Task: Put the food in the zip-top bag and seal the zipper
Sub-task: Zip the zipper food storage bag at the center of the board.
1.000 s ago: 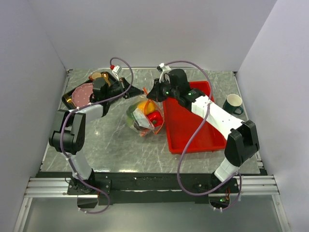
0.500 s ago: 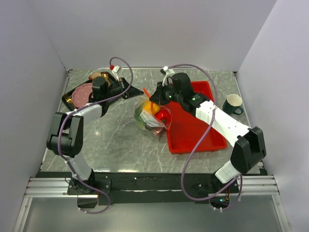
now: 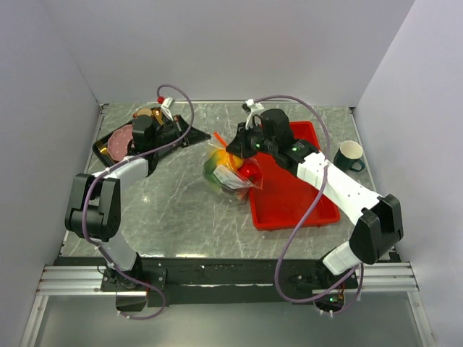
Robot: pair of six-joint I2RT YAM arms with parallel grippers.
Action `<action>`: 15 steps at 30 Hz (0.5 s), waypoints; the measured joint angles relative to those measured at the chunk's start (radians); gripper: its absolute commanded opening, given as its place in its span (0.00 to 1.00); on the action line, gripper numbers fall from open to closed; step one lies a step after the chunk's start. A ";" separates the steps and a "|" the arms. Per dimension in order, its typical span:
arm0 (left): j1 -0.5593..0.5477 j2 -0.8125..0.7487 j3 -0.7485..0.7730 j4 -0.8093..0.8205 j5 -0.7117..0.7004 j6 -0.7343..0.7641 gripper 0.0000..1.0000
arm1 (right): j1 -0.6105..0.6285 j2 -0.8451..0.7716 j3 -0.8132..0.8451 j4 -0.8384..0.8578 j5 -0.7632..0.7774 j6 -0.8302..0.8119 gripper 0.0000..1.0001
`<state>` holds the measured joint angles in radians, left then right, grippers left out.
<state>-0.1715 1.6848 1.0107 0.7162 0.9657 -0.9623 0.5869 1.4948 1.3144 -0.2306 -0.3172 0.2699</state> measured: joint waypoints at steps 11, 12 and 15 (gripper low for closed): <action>0.130 -0.004 -0.047 0.042 -0.169 0.019 0.30 | -0.001 -0.036 0.007 -0.112 -0.027 -0.010 0.03; 0.125 0.000 -0.048 0.070 -0.152 0.009 0.34 | -0.001 -0.036 0.008 -0.114 -0.033 -0.010 0.03; 0.103 0.048 -0.035 0.203 -0.061 -0.051 0.56 | -0.001 -0.036 0.010 -0.116 -0.047 -0.010 0.03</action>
<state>-0.0681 1.7332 0.9752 0.9192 0.9043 -1.0138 0.5858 1.4590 1.3243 -0.3462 -0.3637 0.2596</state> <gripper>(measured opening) 0.375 0.079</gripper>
